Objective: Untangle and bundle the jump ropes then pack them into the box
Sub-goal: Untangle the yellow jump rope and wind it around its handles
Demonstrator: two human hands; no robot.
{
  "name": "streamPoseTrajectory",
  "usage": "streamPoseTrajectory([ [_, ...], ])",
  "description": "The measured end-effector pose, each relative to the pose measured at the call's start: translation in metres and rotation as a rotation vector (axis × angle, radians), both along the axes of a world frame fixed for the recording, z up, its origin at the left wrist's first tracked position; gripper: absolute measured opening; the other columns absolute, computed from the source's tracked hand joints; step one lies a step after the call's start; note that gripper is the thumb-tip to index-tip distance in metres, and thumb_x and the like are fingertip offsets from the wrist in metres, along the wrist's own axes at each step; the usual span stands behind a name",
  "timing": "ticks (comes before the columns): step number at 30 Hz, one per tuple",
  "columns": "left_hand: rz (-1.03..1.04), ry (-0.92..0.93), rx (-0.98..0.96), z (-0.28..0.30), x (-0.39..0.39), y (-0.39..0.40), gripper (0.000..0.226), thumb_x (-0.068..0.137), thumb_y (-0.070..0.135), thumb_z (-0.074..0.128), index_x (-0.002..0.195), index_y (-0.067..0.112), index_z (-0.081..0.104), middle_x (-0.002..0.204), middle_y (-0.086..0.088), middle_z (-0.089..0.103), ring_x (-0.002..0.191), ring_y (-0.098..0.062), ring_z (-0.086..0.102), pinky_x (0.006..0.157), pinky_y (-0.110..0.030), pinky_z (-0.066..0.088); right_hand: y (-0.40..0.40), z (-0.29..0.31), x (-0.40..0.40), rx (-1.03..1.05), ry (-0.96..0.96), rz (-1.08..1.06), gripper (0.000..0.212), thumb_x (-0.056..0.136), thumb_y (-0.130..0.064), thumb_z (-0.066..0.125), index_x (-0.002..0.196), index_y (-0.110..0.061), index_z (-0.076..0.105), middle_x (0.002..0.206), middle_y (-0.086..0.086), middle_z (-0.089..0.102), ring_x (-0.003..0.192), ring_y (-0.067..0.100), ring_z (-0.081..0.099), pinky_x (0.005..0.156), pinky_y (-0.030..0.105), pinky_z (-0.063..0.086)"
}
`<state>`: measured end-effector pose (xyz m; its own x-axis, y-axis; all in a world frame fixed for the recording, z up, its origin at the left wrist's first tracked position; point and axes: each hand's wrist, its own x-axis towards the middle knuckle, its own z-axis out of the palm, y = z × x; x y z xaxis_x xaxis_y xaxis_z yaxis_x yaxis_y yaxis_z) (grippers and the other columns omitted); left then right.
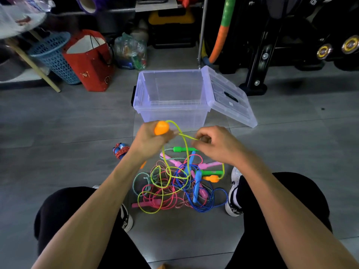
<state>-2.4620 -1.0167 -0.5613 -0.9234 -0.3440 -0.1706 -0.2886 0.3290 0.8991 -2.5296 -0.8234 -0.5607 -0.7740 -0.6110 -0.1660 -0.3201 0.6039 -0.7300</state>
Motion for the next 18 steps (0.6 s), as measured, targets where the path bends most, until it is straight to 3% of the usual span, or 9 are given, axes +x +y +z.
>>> streamPoseTrajectory([
  [3, 0.352, 0.016, 0.109, -0.001, -0.004, -0.032, 0.024, 0.081, 0.023, 0.077, 0.065, 0.015, 0.061, 0.050, 0.008, 0.052, 0.036, -0.007, 0.037, 0.045, -0.022, 0.032, 0.010, -0.004, -0.007, 0.113, 0.024, -0.060, 0.018, 0.086, -0.030, 0.064, 0.070, -0.021, 0.062, 0.058, -0.007, 0.058, 0.049, 0.005, 0.049, 0.052, 0.025, 0.036],
  [5, 0.432, -0.019, 0.096, -0.004, -0.003, -0.046, 0.026, 0.082, 0.027, 0.075, 0.065, 0.015, 0.060, 0.056, 0.003, 0.054, 0.037, -0.010, 0.035, 0.045, -0.022, 0.031, 0.015, -0.005, -0.011, 0.075, 0.090, -0.113, 0.019, 0.088, -0.026, 0.061, 0.069, -0.020, 0.062, 0.057, -0.007, 0.056, 0.052, 0.006, 0.048, 0.053, 0.025, 0.035],
  [7, 0.323, -0.063, 0.029, -0.008, -0.003, -0.043, 0.020, 0.083, 0.028, 0.075, 0.073, 0.015, 0.064, 0.059, 0.002, 0.055, 0.039, -0.011, 0.037, 0.045, -0.022, 0.031, 0.016, -0.003, -0.011, -0.035, 0.140, -0.125, 0.021, 0.091, -0.024, 0.061, 0.071, -0.018, 0.063, 0.053, -0.006, 0.047, 0.050, 0.009, 0.041, 0.051, 0.019, 0.032],
  [9, 0.120, -0.053, -0.032, -0.007, -0.001, -0.026, 0.015, 0.081, 0.026, 0.077, 0.092, 0.020, 0.068, 0.063, 0.014, 0.058, 0.045, -0.002, 0.046, 0.052, -0.023, 0.039, 0.014, 0.000, -0.009, -0.119, 0.146, -0.081, 0.024, 0.093, -0.025, 0.060, 0.069, -0.022, 0.060, 0.051, -0.004, 0.040, 0.050, 0.010, 0.034, 0.049, 0.019, 0.028],
  [12, -0.126, -0.032, -0.167, -0.008, 0.000, 0.007, 0.042, 0.079, 0.028, 0.080, 0.117, 0.029, 0.062, 0.094, 0.014, 0.061, 0.074, -0.002, 0.056, 0.064, -0.007, 0.040, 0.009, 0.000, -0.004, -0.154, 0.156, -0.006, 0.024, 0.094, -0.027, 0.059, 0.070, -0.026, 0.059, 0.052, -0.003, 0.038, 0.050, 0.010, 0.032, 0.049, 0.022, 0.027],
  [15, -0.038, 0.020, -0.340, -0.010, -0.001, 0.025, 0.039, 0.079, 0.029, 0.077, 0.114, 0.022, 0.061, 0.096, 0.004, 0.062, 0.082, -0.017, 0.055, 0.062, -0.019, 0.035, 0.004, -0.003, -0.003, -0.149, 0.152, -0.013, 0.020, 0.094, -0.025, 0.060, 0.076, -0.021, 0.065, 0.050, -0.003, 0.040, 0.048, 0.010, 0.034, 0.047, 0.019, 0.027],
  [18, 0.112, 0.089, -0.325, -0.010, -0.005, 0.020, 0.030, 0.080, 0.024, 0.076, 0.107, 0.019, 0.065, 0.094, 0.001, 0.065, 0.079, -0.020, 0.056, 0.067, -0.025, 0.039, 0.003, -0.007, -0.006, -0.134, 0.157, -0.066, 0.021, 0.094, -0.024, 0.061, 0.072, -0.024, 0.062, 0.046, -0.006, 0.043, 0.047, 0.011, 0.036, 0.046, 0.017, 0.029],
])
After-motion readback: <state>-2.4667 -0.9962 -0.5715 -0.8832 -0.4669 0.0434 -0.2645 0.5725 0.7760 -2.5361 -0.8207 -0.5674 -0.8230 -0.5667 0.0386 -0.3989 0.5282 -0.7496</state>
